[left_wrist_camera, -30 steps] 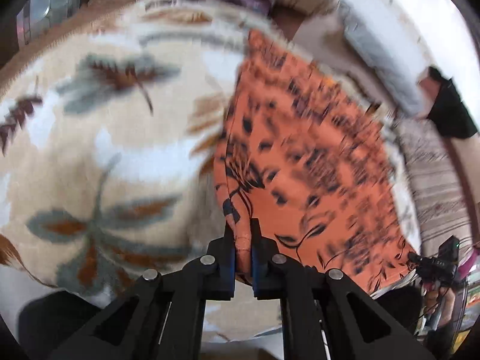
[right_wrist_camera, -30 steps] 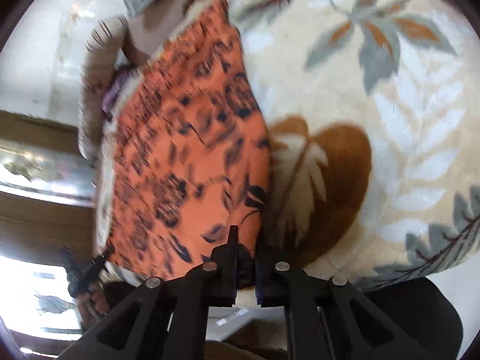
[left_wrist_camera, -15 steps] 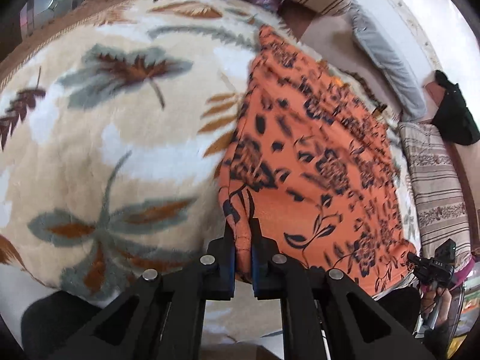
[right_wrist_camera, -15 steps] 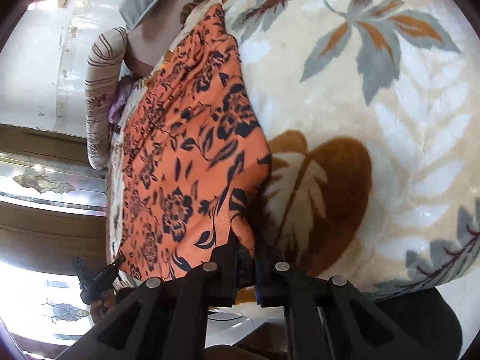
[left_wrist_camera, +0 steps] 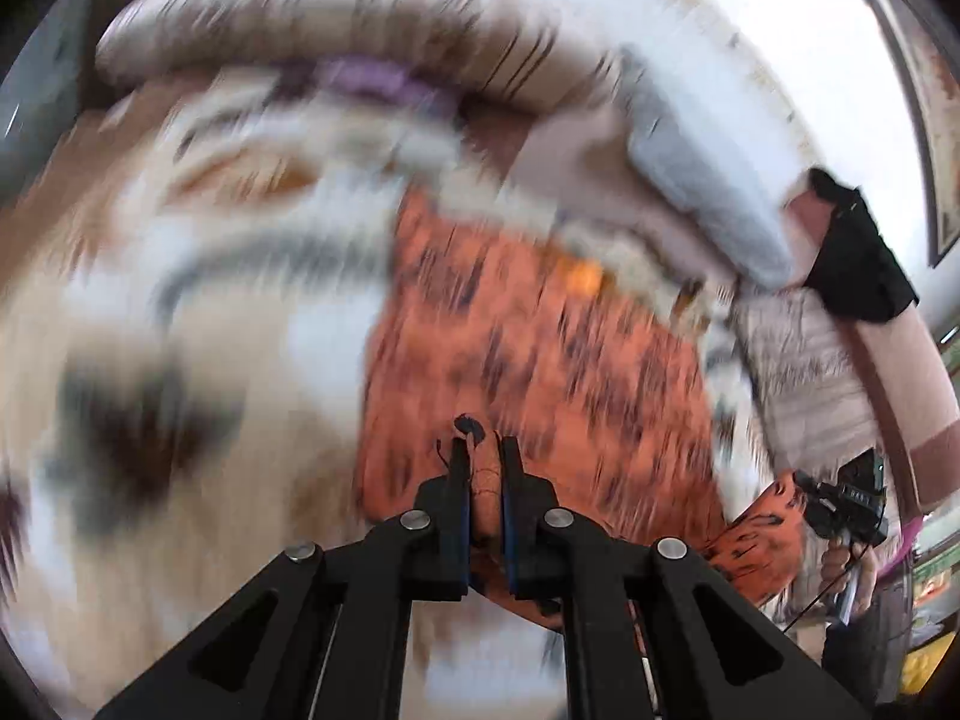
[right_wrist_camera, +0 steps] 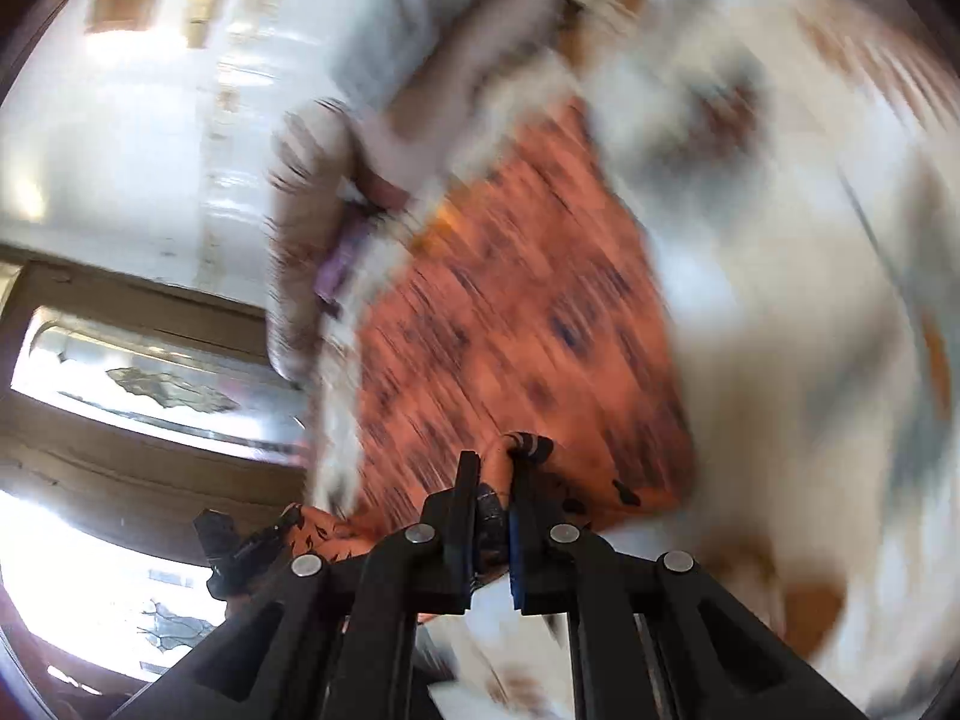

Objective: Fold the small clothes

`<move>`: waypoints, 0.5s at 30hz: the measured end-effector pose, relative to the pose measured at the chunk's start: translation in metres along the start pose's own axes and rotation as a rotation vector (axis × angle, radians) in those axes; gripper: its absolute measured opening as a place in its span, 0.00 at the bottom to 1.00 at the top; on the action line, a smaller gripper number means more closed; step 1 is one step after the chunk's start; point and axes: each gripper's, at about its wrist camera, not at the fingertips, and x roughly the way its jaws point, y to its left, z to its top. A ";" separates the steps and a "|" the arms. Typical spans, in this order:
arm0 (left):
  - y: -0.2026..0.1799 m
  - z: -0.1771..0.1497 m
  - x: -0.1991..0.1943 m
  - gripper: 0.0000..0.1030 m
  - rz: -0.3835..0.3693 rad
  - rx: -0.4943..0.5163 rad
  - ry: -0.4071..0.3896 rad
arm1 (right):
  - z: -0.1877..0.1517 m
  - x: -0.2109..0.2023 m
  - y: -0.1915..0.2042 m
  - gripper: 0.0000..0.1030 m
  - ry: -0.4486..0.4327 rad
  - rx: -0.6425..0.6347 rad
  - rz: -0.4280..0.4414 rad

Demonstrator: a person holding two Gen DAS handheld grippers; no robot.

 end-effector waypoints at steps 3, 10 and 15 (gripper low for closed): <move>-0.010 0.073 0.034 0.12 0.022 -0.012 -0.102 | 0.081 0.024 0.012 0.08 -0.107 -0.022 0.002; 0.041 0.103 0.159 0.76 0.234 -0.191 -0.017 | 0.134 0.112 -0.058 0.80 -0.151 0.147 -0.202; 0.055 0.068 0.126 0.76 0.230 -0.190 -0.069 | 0.076 0.085 -0.060 0.80 -0.204 0.101 -0.195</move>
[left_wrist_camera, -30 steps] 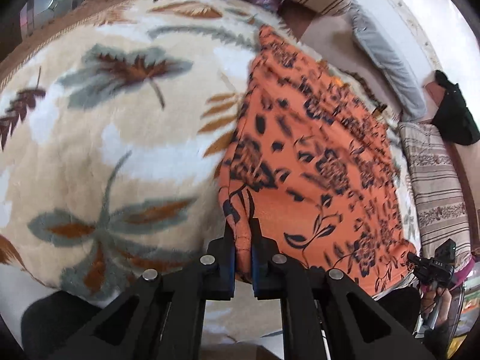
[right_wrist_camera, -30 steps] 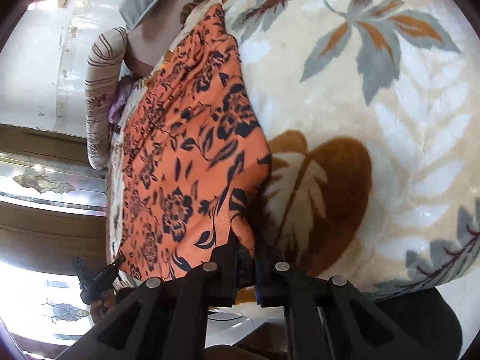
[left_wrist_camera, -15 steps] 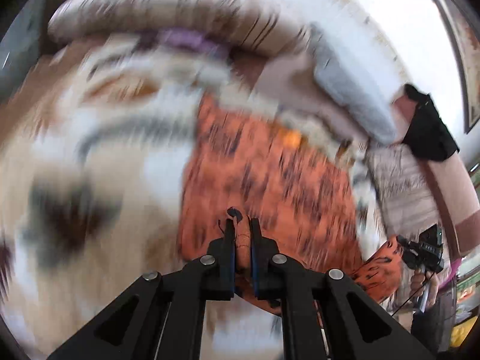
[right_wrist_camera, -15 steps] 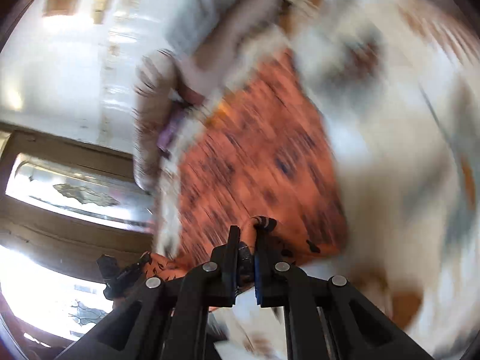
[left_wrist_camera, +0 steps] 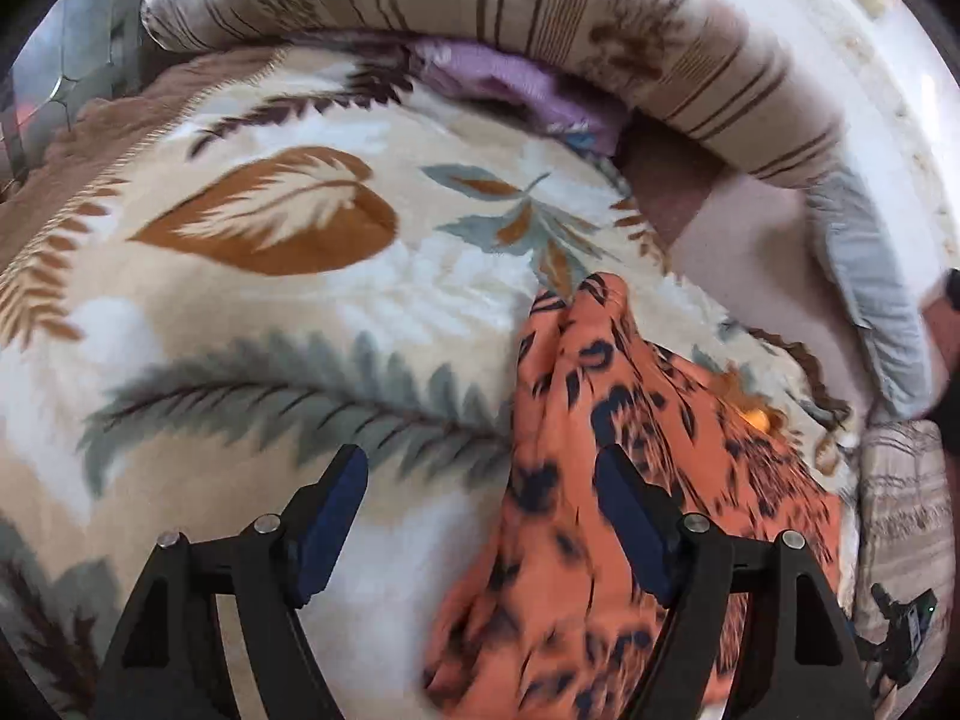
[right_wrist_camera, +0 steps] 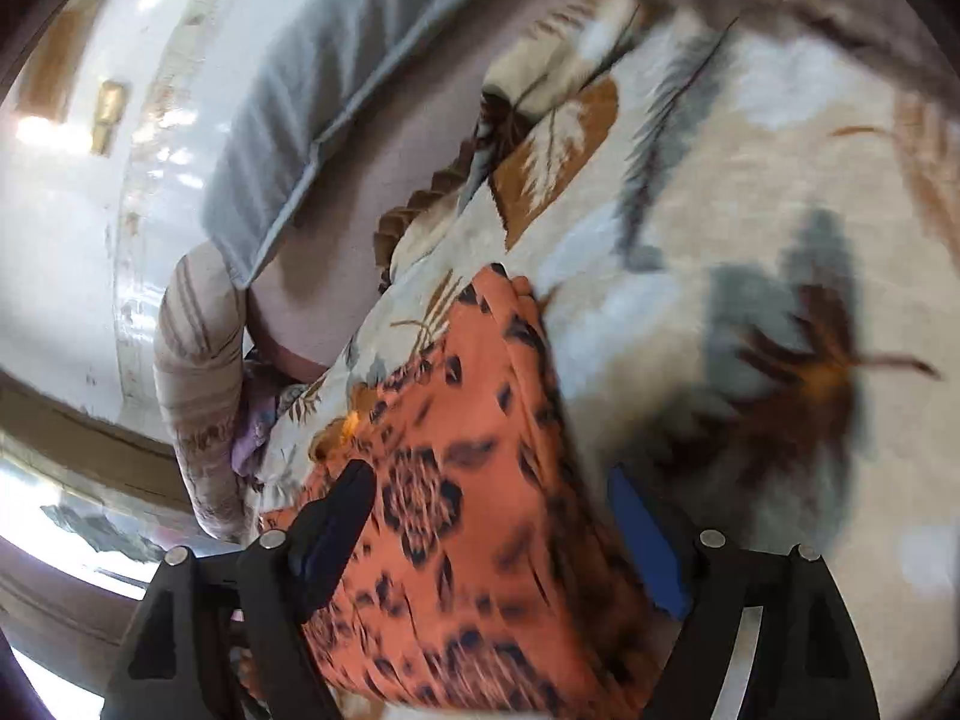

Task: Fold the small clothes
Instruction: 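Fold the hem up toward the collar with both tools and release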

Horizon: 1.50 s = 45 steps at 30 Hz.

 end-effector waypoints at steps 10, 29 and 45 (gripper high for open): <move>-0.018 -0.104 -0.034 0.76 -0.124 -0.069 0.013 | -0.109 -0.003 -0.012 0.80 0.093 0.188 0.152; -0.008 -0.070 0.014 0.12 -0.066 -0.272 0.018 | -0.064 0.045 -0.022 0.17 -0.055 0.347 0.002; -0.023 -0.150 -0.172 0.11 -0.130 -0.114 -0.153 | -0.104 -0.098 0.043 0.10 -0.056 0.081 0.057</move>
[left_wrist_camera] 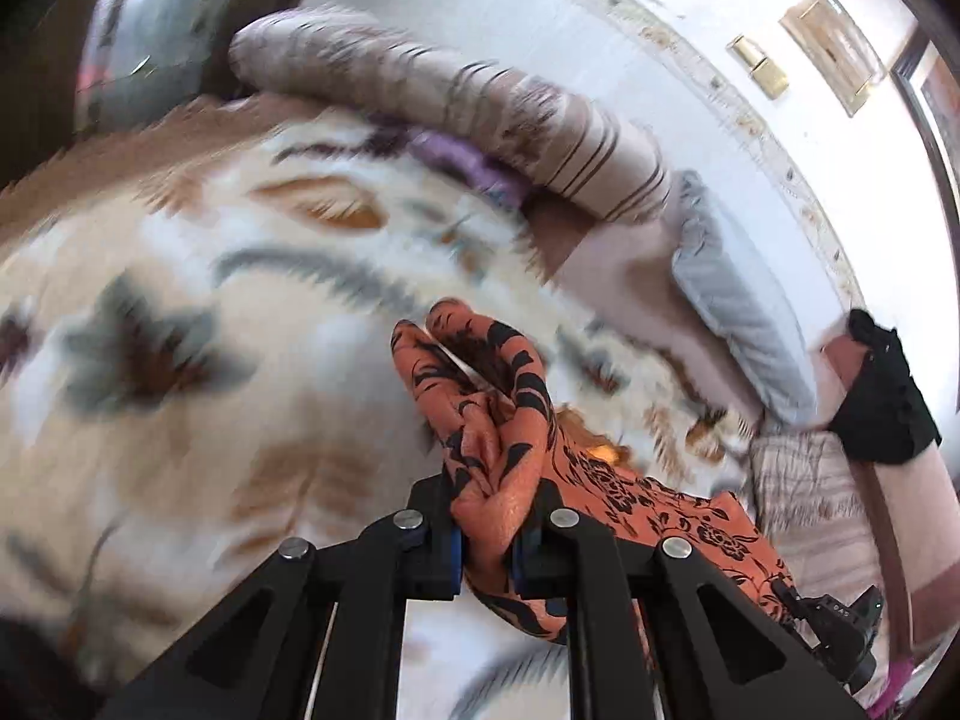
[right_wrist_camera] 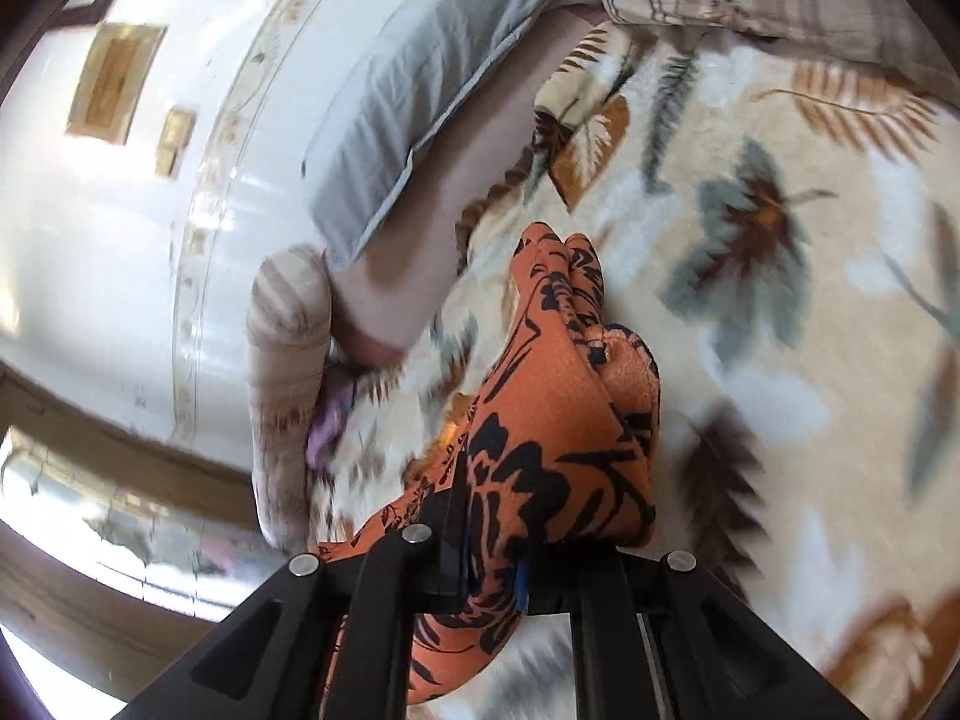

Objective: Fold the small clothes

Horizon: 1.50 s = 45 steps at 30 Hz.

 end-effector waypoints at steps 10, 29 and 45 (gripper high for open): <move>0.082 -0.052 0.010 0.49 0.146 -0.033 0.117 | -0.072 -0.030 -0.096 0.71 0.088 0.029 -0.158; 0.028 0.040 0.127 0.56 0.096 0.284 0.354 | 0.042 0.042 -0.023 0.72 0.140 -0.378 -0.275; 0.020 0.048 0.148 0.09 0.144 0.375 0.261 | 0.062 0.081 0.011 0.06 0.018 -0.580 -0.435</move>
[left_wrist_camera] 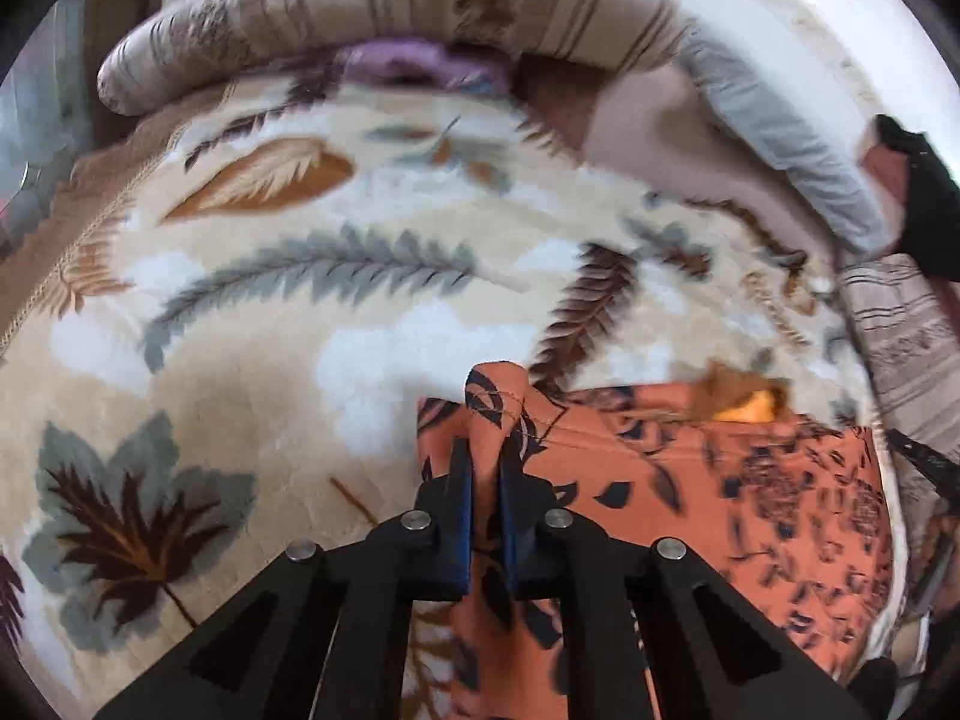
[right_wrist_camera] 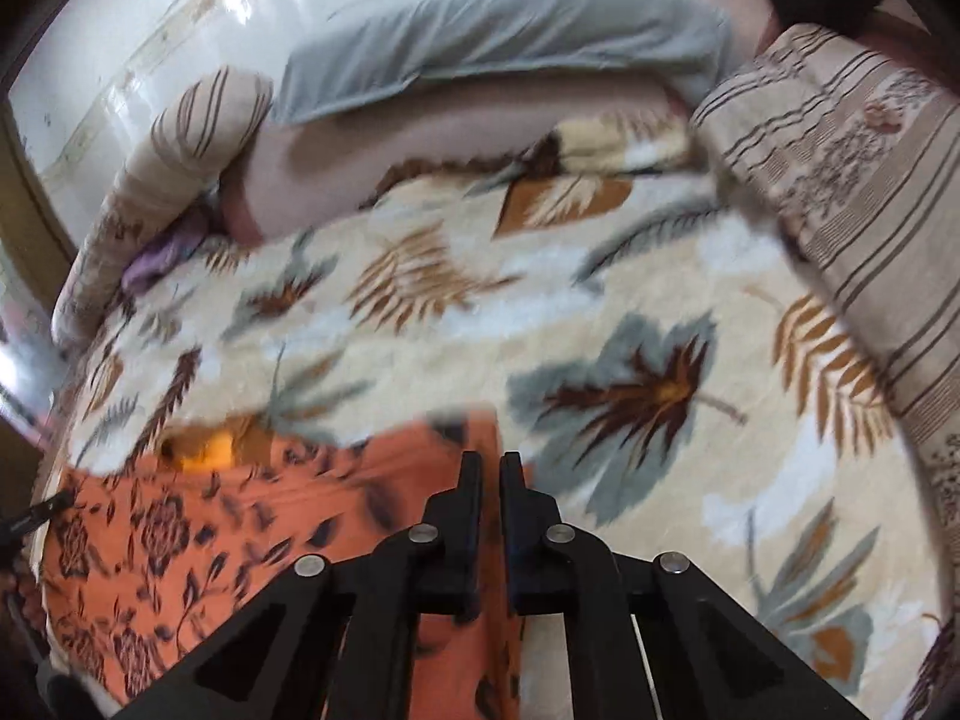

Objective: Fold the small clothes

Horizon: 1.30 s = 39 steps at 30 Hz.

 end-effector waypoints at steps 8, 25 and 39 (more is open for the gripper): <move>0.006 0.003 -0.018 0.15 0.111 0.017 -0.077 | -0.017 0.020 -0.038 0.24 0.068 0.166 -0.023; 0.003 -0.051 -0.029 0.51 0.136 -0.022 0.006 | -0.067 0.003 -0.017 0.66 0.192 0.326 0.356; -0.007 -0.076 -0.095 0.52 0.156 0.017 -0.092 | -0.093 -0.070 -0.022 0.71 0.076 0.313 0.384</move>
